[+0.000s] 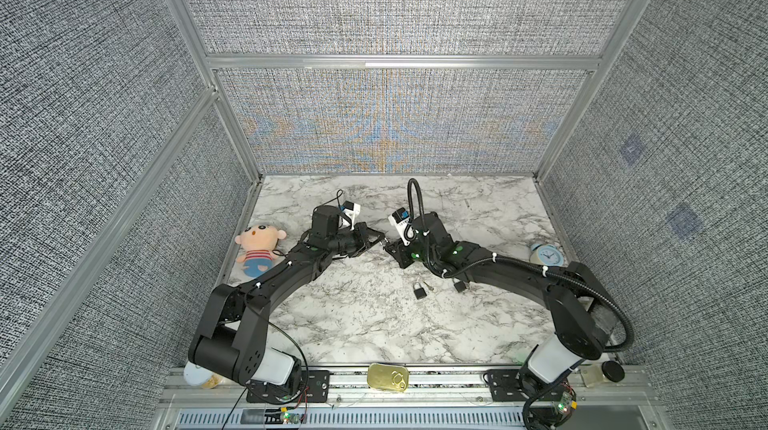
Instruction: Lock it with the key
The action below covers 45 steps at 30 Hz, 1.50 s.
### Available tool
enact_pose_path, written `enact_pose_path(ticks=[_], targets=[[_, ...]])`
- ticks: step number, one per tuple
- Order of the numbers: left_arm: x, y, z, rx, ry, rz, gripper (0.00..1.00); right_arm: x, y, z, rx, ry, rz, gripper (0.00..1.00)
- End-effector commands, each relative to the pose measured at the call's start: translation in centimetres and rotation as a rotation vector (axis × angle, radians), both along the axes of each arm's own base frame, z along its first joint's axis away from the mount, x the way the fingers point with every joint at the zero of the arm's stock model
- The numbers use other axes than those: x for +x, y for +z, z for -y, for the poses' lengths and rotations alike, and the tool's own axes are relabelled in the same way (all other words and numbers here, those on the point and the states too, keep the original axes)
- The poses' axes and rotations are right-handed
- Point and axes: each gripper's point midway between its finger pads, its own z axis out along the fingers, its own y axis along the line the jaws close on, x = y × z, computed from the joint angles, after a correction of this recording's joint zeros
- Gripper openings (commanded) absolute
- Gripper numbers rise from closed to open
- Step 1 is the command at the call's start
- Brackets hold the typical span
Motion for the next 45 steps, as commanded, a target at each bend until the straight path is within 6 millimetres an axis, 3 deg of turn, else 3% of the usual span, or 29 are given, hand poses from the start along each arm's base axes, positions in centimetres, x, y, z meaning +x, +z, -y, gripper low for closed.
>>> enact_pose_path(ticks=[1,2,8,10,13,18,27,32,36,45], targets=[[0.1,0.9,0.1,-0.017,-0.004,0.032,0.0,0.4,-0.3,0.7,-0.018,-0.041,0.004,0.06],[0.1,0.9,0.1,-0.017,-0.004,0.031,0.0,0.5,-0.3,0.7,-0.018,-0.042,0.004,0.0],[-0.2,0.7,0.2,-0.01,-0.026,0.03,0.02,0.1,0.2,1.0,0.006,-0.029,-0.013,0.0],[-0.4,0.4,0.2,0.008,-0.04,0.029,0.22,-0.3,0.8,1.1,0.035,0.0,-0.036,0.0],[-0.2,0.4,0.0,0.062,-0.059,0.056,0.35,-1.4,1.7,1.3,0.106,0.094,-0.1,0.0],[-0.3,0.2,-0.7,0.178,-0.101,0.139,0.37,-3.4,3.0,2.3,0.206,0.228,-0.214,0.0],[-2.8,3.1,0.2,0.189,-0.233,0.339,0.39,-5.9,3.5,3.2,0.336,0.345,-0.372,0.0],[-3.9,3.0,1.6,0.203,-0.29,0.354,0.39,-5.9,3.4,3.1,0.35,0.344,-0.398,0.0],[-4.3,1.8,2.5,0.249,-0.325,0.336,0.39,-5.8,3.5,3.2,0.354,0.339,-0.401,0.0],[-4.3,2.1,2.2,0.259,-0.303,0.349,0.39,-5.5,4.2,3.9,0.382,0.334,-0.411,0.0]])
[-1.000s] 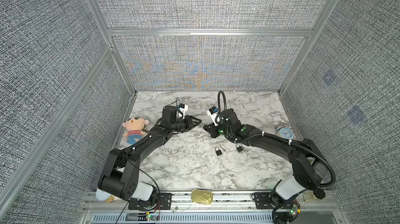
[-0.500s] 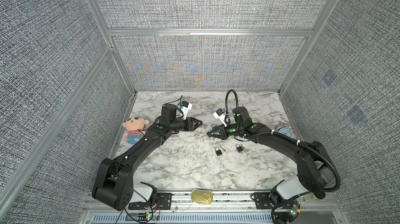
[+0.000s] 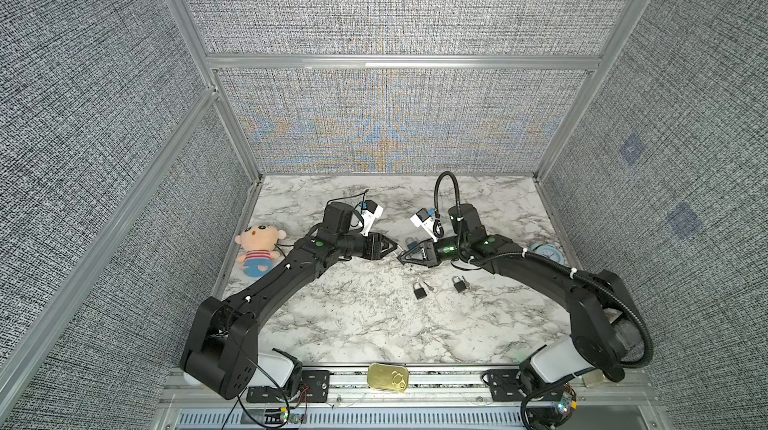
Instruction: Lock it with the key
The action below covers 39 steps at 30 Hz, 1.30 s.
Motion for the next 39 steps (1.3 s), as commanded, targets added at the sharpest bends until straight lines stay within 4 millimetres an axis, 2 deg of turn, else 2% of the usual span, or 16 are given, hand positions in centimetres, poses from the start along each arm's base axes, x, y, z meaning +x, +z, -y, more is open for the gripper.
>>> enact_pose_path(ticks=[1,11,17,22,35,39], targets=[[0.0,0.5,0.0,-0.004,-0.003,0.026,0.39,-0.2,0.8,-0.1,0.033,0.02,0.004,0.0],[-0.4,2.5,0.5,-0.124,-0.049,0.034,0.39,-1.3,1.1,0.2,0.074,0.073,-0.02,0.0],[-1.0,2.9,0.9,-0.161,-0.096,0.032,0.35,-1.6,1.1,0.3,0.088,0.095,-0.036,0.0],[-1.2,2.7,0.9,-0.169,-0.11,0.027,0.27,-1.5,0.9,0.2,0.088,0.097,-0.046,0.0],[-1.6,2.0,1.1,-0.17,-0.132,0.005,0.24,-1.3,1.2,0.1,0.089,0.097,-0.046,0.0],[-1.6,1.9,1.1,-0.17,-0.133,0.003,0.19,-1.3,1.2,0.1,0.091,0.097,-0.048,0.0]])
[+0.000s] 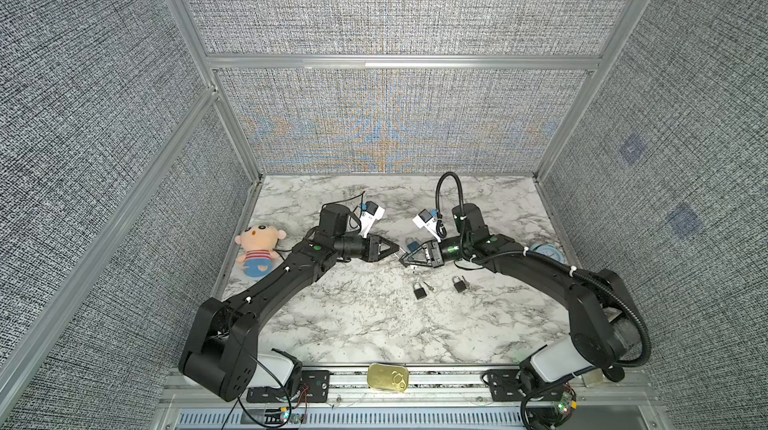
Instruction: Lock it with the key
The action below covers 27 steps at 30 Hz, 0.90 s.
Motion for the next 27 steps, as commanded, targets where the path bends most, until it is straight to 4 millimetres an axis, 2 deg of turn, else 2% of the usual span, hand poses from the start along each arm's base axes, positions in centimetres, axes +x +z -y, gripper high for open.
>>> enact_pose_path(ticks=[1,5,9,21,27], targets=[[0.1,0.5,0.2,-0.023,-0.013,0.021,0.16,0.0,0.7,-0.3,0.022,0.015,0.017,0.0],[0.0,0.1,0.2,-0.02,-0.019,0.015,0.06,-0.1,1.1,-0.3,0.035,0.017,0.017,0.0],[0.1,-0.8,0.2,-0.003,-0.02,-0.003,0.0,-0.1,1.9,-0.4,0.06,0.022,0.018,0.0],[0.2,-1.8,-0.1,0.021,-0.002,0.003,0.0,-1.2,4.4,-0.3,0.155,0.06,0.004,0.0],[0.1,-1.8,0.0,0.017,-0.005,0.002,0.0,-1.2,4.9,-0.3,0.161,0.054,0.008,0.0]])
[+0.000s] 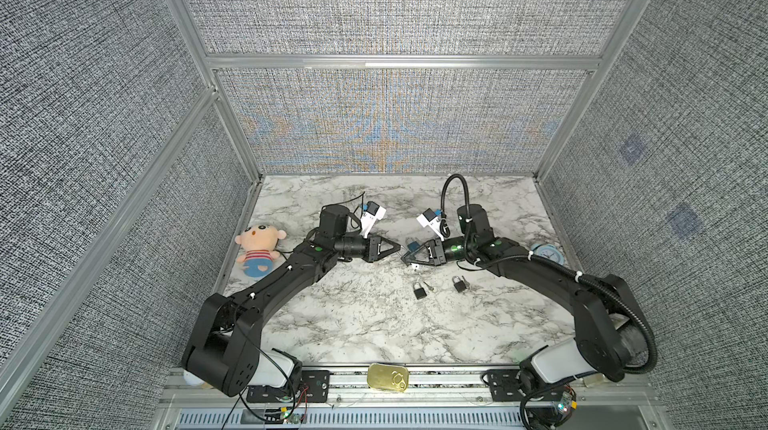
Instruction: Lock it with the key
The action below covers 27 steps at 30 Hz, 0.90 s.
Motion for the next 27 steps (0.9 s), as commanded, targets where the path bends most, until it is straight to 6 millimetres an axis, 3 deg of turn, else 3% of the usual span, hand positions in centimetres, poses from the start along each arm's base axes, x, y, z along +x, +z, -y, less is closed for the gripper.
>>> enact_pose_path(ticks=[1,27], targets=[[0.1,-1.7,-0.5,0.058,0.036,-0.032,0.0,-0.8,3.6,-0.5,0.122,0.087,0.113,0.0],[-2.9,-1.8,0.4,0.022,-0.012,-0.074,0.0,1.2,3.3,-1.0,0.096,0.027,0.125,0.0]])
